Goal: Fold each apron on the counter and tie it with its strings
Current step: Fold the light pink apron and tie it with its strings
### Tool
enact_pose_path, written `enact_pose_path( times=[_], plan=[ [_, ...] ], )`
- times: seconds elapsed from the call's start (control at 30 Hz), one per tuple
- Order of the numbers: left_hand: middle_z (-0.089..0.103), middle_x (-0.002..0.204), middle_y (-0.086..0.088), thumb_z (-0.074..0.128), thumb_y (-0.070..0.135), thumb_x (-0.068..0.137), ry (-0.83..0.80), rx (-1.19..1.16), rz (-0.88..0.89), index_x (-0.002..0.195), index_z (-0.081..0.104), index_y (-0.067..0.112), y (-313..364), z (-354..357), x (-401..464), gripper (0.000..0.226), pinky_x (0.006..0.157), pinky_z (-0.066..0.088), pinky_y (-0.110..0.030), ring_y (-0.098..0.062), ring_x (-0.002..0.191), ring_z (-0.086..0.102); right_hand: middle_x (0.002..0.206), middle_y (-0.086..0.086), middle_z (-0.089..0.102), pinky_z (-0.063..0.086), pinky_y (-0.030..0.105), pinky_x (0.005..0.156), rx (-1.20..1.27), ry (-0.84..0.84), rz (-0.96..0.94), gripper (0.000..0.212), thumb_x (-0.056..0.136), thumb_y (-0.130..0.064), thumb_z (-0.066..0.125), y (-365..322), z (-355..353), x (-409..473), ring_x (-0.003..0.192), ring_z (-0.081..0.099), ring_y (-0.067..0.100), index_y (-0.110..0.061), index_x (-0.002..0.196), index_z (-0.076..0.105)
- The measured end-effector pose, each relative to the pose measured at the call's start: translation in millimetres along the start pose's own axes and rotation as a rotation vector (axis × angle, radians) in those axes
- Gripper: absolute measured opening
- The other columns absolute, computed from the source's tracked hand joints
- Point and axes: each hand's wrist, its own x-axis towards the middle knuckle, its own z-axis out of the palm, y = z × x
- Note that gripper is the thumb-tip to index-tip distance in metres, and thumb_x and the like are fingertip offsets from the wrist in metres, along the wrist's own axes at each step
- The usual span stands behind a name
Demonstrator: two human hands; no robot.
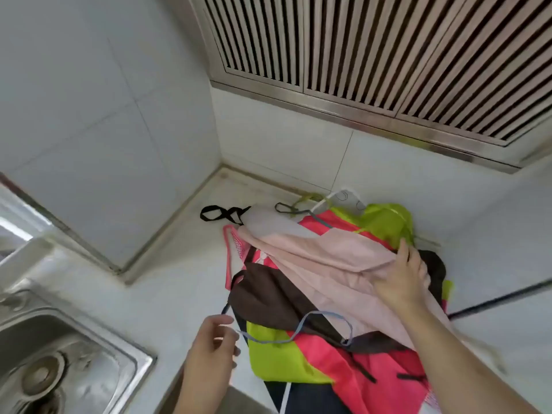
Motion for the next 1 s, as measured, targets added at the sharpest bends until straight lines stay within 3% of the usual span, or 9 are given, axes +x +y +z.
enact_pose_path(
  times=[0.13,0.2,0.33,0.47,0.57,0.63,0.7,0.83,1.0],
  plan=[
    [0.071,0.077,0.003,0.062,0.001,0.095,-0.062,0.073,0.097,0.093,0.067,0.032,27.1,18.1,9.5,0.031,0.063,0.059,-0.041,-0.019,0.065,0.070,0.085,0.004,0.070,0.058,0.048,0.079,0.050,-0.308,-0.117,0.005,0.082,-0.037,0.066,-2.8,-27.4,33.9,0.090,0.069,0.035,-0.032,0.082,0.065],
    [0.073,0.079,0.002,0.063,0.004,0.095,-0.100,0.098,0.150,0.093,0.066,0.038,46.5,29.0,18.1,0.034,0.067,0.059,-0.039,-0.019,0.069,0.071,0.068,-0.004,0.061,0.055,0.047,0.065,0.042,-0.298,-0.311,0.020,0.084,-0.024,0.065,-11.7,-36.9,28.3,0.077,0.067,0.030,-0.037,0.074,0.055],
    [0.069,0.110,0.017,0.073,0.008,0.088,-0.262,0.264,0.472,0.118,0.063,0.042,103.2,54.6,30.8,0.045,0.088,0.051,-0.017,-0.003,0.104,0.065,0.080,-0.011,0.050,0.051,0.047,0.062,-0.029,-0.252,-0.758,0.030,0.081,-0.017,0.059,-49.6,-75.4,-10.1,0.083,0.059,0.027,-0.033,0.083,0.035],
    [0.027,0.157,0.023,0.078,0.046,0.074,-0.604,0.704,0.927,0.148,0.040,0.051,161.5,77.1,46.0,0.084,0.119,0.019,-0.022,0.004,0.147,0.021,0.085,-0.012,0.048,0.040,0.037,0.058,-0.024,-0.211,-0.983,0.041,0.085,-0.021,0.064,-87.3,-119.3,-57.7,0.084,0.058,0.024,-0.039,0.087,0.028],
    [0.064,0.111,0.022,0.066,0.047,0.082,-0.617,0.857,1.076,0.095,0.062,0.036,197.8,78.3,43.0,0.017,0.105,0.044,-0.036,0.003,0.108,0.055,0.088,-0.010,0.059,0.043,0.039,0.064,-0.104,-0.229,-0.923,0.028,0.092,-0.041,0.065,-97.1,-148.2,-74.7,0.086,0.059,0.023,-0.033,0.097,0.039],
    [0.065,0.079,0.010,0.064,0.042,0.086,-0.608,0.981,1.039,0.084,0.058,0.028,216.4,66.7,38.3,0.015,0.068,0.050,-0.031,-0.006,0.078,0.057,0.079,-0.011,0.052,0.042,0.041,0.064,-0.195,-0.321,-0.749,0.035,0.088,-0.047,0.069,-90.4,-168.4,-77.4,0.078,0.053,0.020,-0.030,0.097,0.040],
    [0.064,0.075,0.008,0.062,0.037,0.084,-0.571,1.076,1.080,0.085,0.058,0.028,229.9,49.9,37.2,0.010,0.054,0.041,-0.026,-0.009,0.074,0.058,0.073,-0.008,0.053,0.043,0.040,0.061,-0.260,-0.423,-0.564,0.039,0.079,-0.048,0.077,-75.4,-185.5,-78.2,0.072,0.051,0.014,-0.026,0.094,0.048],
    [0.064,0.074,0.011,0.059,0.041,0.076,-0.574,1.182,1.053,0.084,0.060,0.031,241.5,15.6,48.6,0.013,0.064,0.054,-0.036,-0.011,0.076,0.061,0.070,-0.001,0.066,0.054,0.039,0.061,-0.489,-0.624,-0.375,0.027,0.074,-0.038,0.077,-43.4,-202.9,-82.5,0.057,0.050,0.001,-0.018,0.073,0.058],
    [0.067,0.081,0.012,0.063,0.049,0.079,-0.522,1.374,1.046,0.072,0.057,0.035,281.5,-29.0,56.7,0.018,0.073,0.057,-0.035,-0.017,0.085,0.064,0.073,-0.003,0.067,0.050,0.027,0.058,-0.502,-0.534,-0.289,0.018,0.085,-0.028,0.071,-49.3,-245.0,-92.7,0.066,0.062,0.012,-0.019,0.074,0.061]
  ],
)
